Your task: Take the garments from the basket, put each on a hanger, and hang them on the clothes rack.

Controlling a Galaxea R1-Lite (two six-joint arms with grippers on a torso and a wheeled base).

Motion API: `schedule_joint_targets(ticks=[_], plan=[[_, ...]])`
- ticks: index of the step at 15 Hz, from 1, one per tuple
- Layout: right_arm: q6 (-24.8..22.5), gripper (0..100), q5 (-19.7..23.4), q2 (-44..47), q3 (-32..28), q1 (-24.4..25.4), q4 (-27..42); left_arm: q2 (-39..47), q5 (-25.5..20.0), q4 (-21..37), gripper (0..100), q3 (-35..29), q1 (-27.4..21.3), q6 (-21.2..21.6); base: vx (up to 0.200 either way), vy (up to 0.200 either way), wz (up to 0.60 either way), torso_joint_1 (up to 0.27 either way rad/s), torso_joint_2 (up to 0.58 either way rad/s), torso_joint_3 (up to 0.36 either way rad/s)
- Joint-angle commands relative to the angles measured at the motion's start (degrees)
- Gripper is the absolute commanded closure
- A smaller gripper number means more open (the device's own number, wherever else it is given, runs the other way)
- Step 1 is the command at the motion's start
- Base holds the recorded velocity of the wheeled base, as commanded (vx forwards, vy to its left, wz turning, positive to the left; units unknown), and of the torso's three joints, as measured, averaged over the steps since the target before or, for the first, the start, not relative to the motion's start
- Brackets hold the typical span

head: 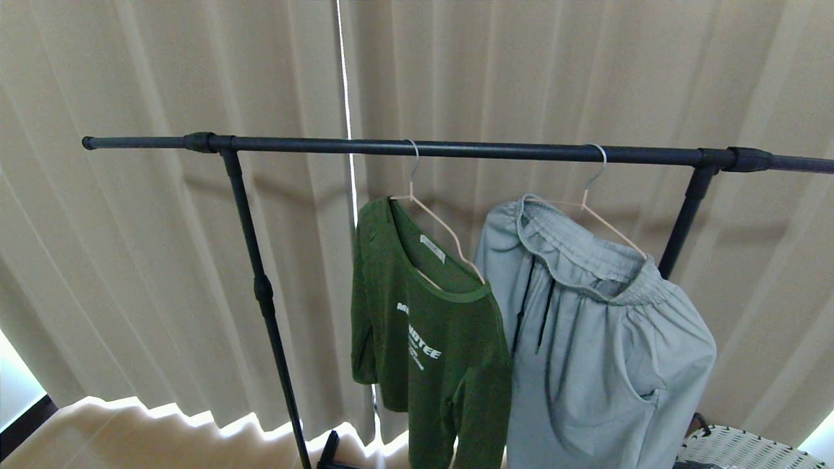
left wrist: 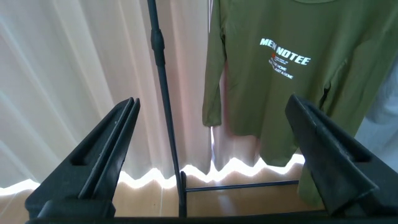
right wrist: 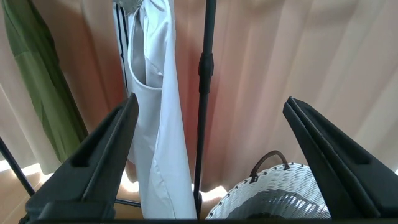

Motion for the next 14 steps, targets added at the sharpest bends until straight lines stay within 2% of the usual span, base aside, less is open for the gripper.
schedule_joint_targets(ticks=[1,14], plan=[[0.0,0,0.0,-0.1,0.0,0.0,0.0,0.0,0.0,-0.1,0,0.0,0.0,0.0,0.0,0.0,0.0,0.0,0.0,0.0],[0.3,0,-0.1,-0.1,-0.1,0.0,0.0,0.0,0.0,0.0,0,0.0,0.0,0.0,0.0,0.0,0.0,0.0,0.0,0.0]])
